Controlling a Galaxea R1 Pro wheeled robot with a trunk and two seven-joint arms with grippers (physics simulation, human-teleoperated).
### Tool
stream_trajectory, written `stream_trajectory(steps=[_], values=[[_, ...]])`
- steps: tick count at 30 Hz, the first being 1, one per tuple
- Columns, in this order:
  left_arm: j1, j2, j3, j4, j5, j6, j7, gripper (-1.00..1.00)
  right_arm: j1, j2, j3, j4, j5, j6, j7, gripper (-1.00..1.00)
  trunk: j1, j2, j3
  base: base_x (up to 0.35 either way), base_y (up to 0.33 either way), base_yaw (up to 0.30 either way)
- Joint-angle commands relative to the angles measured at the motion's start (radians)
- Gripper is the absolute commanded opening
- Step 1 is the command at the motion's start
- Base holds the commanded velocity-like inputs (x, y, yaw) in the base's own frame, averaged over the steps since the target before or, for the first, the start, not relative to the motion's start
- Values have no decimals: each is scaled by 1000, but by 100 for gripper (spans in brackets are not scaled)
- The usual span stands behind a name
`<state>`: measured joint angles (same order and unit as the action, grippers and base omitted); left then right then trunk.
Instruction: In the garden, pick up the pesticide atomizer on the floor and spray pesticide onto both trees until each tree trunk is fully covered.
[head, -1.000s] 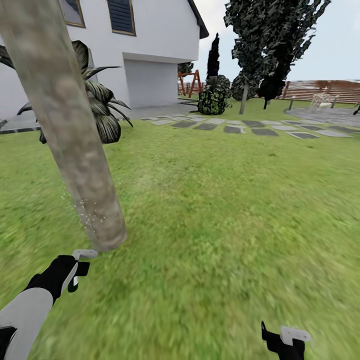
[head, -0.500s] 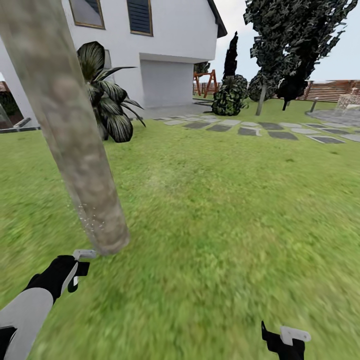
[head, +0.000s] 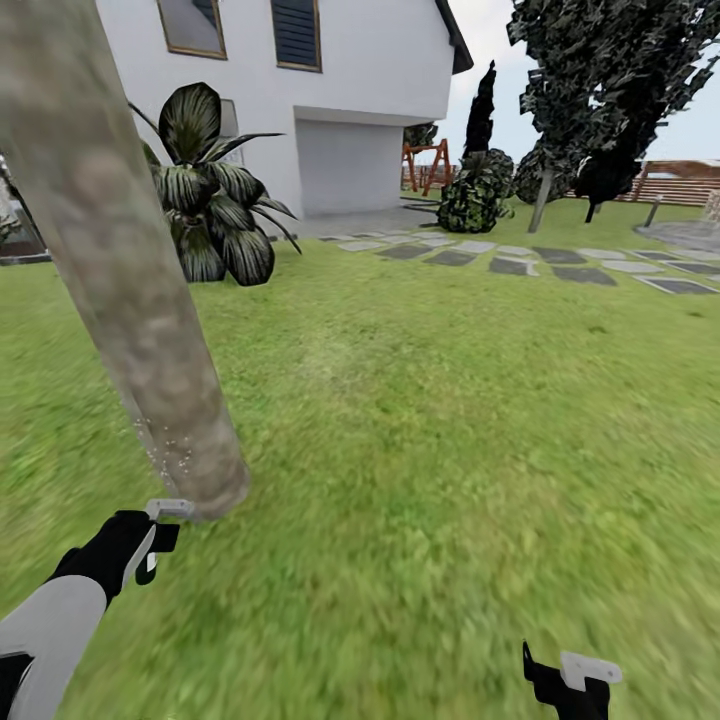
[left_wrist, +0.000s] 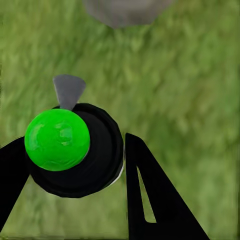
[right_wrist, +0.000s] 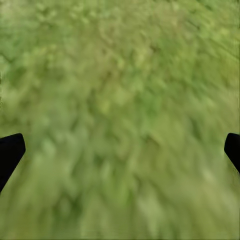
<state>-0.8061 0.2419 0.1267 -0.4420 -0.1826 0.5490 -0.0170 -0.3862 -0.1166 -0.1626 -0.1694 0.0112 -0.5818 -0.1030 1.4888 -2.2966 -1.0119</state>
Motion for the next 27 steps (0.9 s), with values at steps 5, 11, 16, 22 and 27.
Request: stream_trajectory(steps=[5,11,16,22,27], values=[[-1,-1,5,-1,-7,5,-1,-100,0,0,-2,1,2,-3,-1,100,0,0,-1,113,-255,276],[-1,-1,5,-1,-8,5,-1,-100,0,0,-2,1,1,-3,-1,100,0,0,-1,112,-255,167],[-1,-1,5,-1,-8,5,-1,-100,0,0,-2,1,1,-3,-1,100,0,0,-1,112,-255,6],[-1,0,7,-1,-8,5,-1,-100,0,0,-2,1,3,-3,-1,100,0,0,-1,112,-255,0],[-1,1,7,-1,-7,5,-1,-100,0,1,-2,1,3,-3,-1,100,0,0,-1,112,-255,15]])
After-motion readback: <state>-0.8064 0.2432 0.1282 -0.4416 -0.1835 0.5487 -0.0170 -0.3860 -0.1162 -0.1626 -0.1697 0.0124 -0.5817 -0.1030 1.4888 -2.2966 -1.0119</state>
